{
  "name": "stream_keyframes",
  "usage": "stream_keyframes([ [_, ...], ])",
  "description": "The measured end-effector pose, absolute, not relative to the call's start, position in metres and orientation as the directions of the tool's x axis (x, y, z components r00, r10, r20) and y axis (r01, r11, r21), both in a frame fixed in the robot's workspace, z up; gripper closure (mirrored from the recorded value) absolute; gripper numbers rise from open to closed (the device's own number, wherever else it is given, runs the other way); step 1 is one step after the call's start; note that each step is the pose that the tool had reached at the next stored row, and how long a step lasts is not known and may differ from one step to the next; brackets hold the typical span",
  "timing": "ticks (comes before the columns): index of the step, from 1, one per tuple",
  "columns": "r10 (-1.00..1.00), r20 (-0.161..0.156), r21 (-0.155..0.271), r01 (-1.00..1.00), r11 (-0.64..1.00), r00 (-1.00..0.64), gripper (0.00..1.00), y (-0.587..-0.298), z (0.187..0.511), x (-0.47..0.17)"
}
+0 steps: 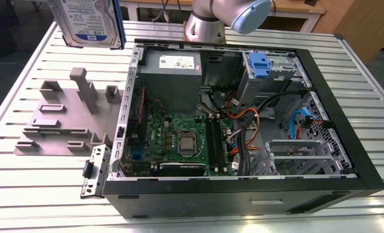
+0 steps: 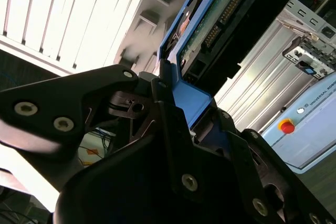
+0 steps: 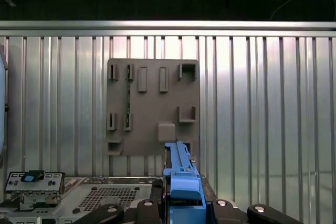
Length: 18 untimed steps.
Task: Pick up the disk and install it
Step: 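Pick up the disk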
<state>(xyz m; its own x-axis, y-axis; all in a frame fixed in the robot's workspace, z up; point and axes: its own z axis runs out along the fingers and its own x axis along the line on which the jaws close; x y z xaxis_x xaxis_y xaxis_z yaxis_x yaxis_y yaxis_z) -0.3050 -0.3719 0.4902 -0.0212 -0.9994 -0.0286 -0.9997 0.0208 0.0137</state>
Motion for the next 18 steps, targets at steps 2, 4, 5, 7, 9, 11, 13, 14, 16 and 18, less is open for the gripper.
stream_keyframes([
  [2,-0.999,-0.029,0.014,-1.0,0.021,-0.021,0.64,-0.3719,0.4903,-0.3038],
  [4,-0.999,-0.029,0.014,-1.0,0.021,-0.021,0.64,-0.3719,0.4903,-0.3025],
  [5,-0.999,-0.029,0.014,-1.0,0.021,-0.021,0.64,-0.3719,0.4903,-0.3017],
  [7,-0.999,-0.029,0.014,-1.0,0.021,-0.021,0.64,-0.3719,0.4903,-0.3004],
  [9,-0.999,-0.029,0.014,-1.0,0.021,-0.021,0.64,-0.3719,0.4903,-0.2997],
  [11,-0.999,-0.029,0.014,-1.0,0.021,-0.021,0.64,-0.3726,0.4903,-0.2993],
  [13,-0.999,-0.029,0.014,-1.0,0.021,-0.021,0.64,-0.3745,0.4902,-0.299],
  [14,-0.999,-0.029,0.014,-1.0,0.021,-0.021,0.64,-0.3758,0.4902,-0.299],
  [16,-0.999,-0.029,0.014,-1.0,0.021,-0.021,0.64,-0.3789,0.4903,-0.2987],
  [18,-0.999,-0.029,0.014,-1.0,0.021,-0.021,0.64,-0.3816,0.4903,-0.2984],
])
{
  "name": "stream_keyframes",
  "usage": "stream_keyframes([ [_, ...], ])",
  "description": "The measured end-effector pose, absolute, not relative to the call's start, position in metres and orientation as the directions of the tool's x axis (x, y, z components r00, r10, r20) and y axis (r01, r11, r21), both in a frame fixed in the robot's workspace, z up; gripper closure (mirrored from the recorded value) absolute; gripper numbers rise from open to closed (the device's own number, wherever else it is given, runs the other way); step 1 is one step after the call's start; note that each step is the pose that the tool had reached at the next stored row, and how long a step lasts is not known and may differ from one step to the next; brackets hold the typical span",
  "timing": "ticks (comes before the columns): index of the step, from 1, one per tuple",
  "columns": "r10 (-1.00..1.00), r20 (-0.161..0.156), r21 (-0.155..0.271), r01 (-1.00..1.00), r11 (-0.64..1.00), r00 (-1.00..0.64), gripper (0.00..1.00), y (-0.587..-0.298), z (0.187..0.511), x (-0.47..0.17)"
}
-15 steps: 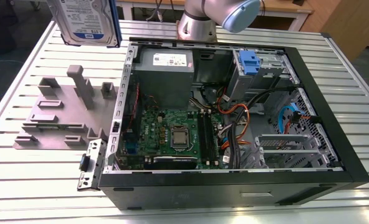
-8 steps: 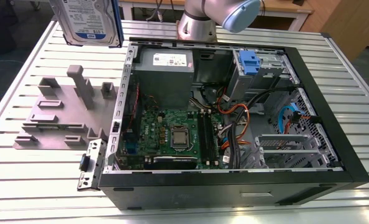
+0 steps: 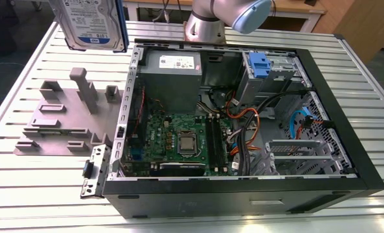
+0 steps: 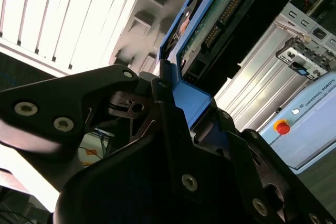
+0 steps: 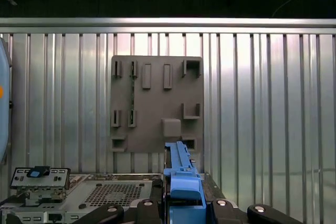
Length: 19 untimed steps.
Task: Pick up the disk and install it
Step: 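Pick up the disk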
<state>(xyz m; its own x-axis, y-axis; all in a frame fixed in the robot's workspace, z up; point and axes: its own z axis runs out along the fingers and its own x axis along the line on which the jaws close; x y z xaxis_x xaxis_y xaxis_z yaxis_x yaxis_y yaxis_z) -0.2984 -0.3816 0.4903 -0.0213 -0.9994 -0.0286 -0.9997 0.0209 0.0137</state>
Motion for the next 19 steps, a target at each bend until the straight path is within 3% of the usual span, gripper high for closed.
stream_keyframes([
  [19,-0.999,-0.029,0.014,-1.0,0.021,-0.021,0.64,-0.382,0.49,-0.277],
])
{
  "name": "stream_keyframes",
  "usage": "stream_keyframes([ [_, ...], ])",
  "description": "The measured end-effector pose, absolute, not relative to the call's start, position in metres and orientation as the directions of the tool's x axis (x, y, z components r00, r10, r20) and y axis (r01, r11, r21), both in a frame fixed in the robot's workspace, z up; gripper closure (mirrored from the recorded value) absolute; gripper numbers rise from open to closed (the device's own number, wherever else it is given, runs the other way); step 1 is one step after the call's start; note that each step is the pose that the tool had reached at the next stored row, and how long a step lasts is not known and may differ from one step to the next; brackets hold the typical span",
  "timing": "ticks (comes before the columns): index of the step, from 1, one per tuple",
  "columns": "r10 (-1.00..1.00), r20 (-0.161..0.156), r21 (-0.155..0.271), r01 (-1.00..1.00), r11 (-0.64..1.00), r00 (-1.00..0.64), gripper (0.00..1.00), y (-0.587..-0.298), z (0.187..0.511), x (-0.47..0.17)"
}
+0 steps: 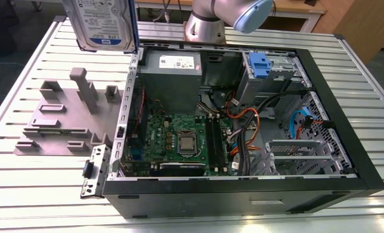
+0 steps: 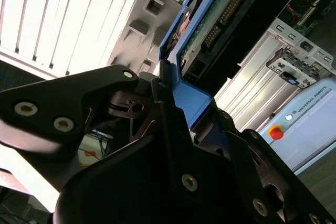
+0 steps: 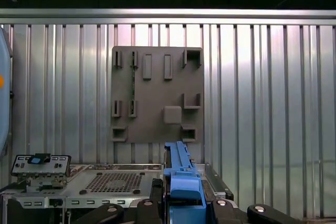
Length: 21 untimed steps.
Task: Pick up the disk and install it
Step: 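Pick up the disk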
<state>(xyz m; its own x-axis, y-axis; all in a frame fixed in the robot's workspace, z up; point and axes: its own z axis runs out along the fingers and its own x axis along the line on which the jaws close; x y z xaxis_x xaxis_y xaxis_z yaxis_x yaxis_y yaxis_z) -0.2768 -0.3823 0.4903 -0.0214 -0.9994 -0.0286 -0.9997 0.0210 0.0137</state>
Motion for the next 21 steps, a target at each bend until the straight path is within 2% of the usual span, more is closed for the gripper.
stream_keyframes([
  [21,-0.999,-0.029,0.014,-1.0,0.021,-0.021,0.64,-0.3823,0.4902,-0.2677],
])
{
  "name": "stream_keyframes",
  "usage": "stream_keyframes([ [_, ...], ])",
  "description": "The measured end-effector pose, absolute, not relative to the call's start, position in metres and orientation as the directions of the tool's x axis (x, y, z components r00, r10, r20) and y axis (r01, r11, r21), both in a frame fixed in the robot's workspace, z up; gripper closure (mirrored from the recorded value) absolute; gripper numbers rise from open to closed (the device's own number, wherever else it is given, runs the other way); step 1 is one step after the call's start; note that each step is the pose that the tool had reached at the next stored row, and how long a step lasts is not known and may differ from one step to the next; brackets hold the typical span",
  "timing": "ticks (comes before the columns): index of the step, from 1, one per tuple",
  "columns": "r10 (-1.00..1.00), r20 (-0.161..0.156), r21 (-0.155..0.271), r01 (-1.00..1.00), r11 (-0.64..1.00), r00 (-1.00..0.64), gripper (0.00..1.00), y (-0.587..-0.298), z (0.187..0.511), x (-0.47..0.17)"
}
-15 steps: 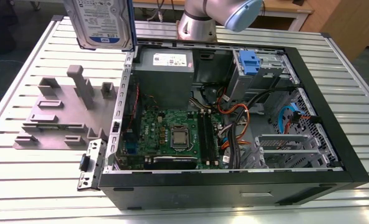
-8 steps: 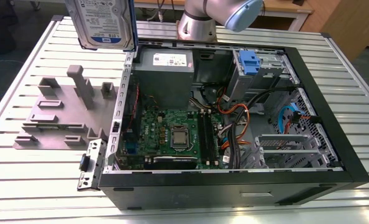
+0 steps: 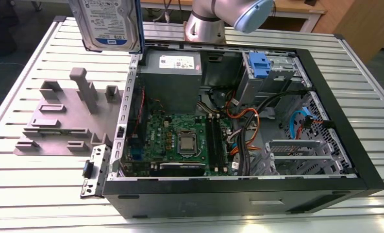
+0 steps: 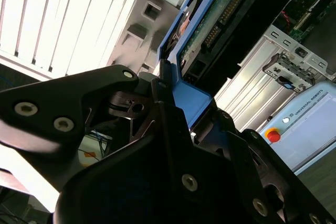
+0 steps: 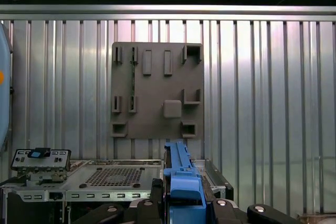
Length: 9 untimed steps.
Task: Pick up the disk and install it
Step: 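Pick up the disk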
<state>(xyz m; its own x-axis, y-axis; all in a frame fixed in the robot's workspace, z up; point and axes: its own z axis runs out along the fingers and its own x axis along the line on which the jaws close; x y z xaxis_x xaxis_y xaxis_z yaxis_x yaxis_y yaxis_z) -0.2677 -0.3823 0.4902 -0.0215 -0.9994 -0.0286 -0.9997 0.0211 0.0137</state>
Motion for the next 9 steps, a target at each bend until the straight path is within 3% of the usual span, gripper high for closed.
stream_keyframes([
  [9,-0.999,-0.029,0.014,-1.0,0.021,-0.021,0.64,-0.3823,0.4903,-0.2665],
])
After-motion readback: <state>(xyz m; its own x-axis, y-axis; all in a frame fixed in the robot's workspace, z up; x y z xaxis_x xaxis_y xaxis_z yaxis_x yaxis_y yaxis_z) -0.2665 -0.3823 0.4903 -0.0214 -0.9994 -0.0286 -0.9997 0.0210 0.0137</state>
